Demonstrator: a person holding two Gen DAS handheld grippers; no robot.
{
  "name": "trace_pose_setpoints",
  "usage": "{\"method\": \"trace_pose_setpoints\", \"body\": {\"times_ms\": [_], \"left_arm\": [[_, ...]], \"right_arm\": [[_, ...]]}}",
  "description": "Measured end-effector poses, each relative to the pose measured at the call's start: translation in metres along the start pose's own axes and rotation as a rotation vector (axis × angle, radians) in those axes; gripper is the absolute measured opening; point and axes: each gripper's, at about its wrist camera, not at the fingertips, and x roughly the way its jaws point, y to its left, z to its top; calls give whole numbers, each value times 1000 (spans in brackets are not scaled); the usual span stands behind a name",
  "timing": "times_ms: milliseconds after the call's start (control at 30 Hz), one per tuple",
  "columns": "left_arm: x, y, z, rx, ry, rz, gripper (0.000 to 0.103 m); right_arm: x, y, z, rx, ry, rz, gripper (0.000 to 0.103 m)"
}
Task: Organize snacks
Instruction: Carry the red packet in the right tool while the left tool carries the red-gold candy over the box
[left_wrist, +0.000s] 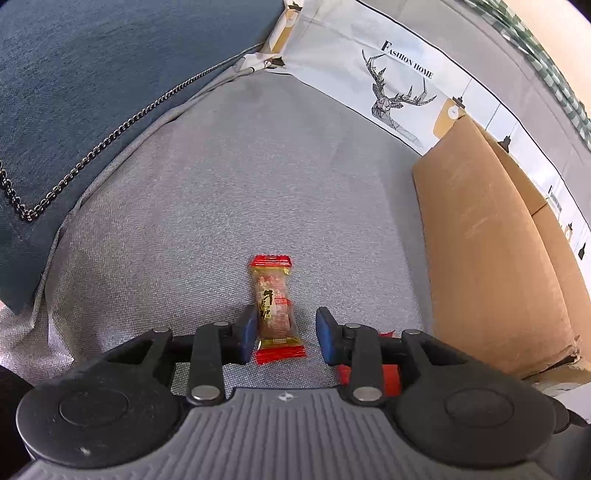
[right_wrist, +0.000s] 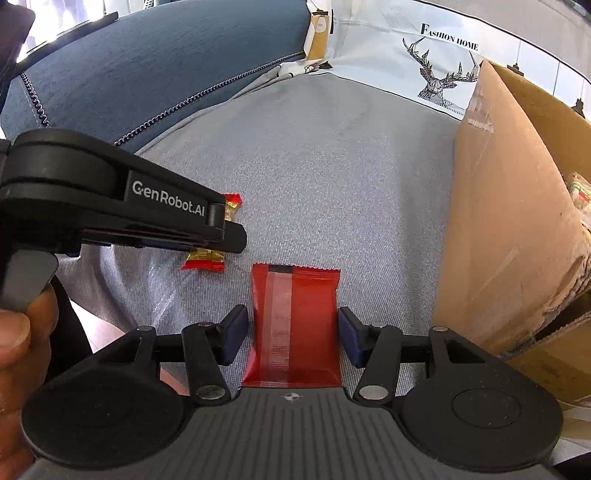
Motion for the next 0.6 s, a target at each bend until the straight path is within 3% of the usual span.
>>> {"method": "trace_pose_setpoints", "body": {"times_ms": [267, 433, 500, 600], "left_arm": [[1, -4, -1, 14, -7, 15, 38], [2, -7, -3, 35, -10, 31, 37], [3, -9, -4, 52, -17, 53, 25], [3, -9, -4, 62, -24, 67, 18]], "right_arm": [[-1, 2, -1, -21, -2, -9, 55], [-2, 5, -3, -44, -14, -22, 45], [-4, 6, -4, -55, -22, -29, 44], [-10, 9, -4, -60, -49, -34, 44]]}}
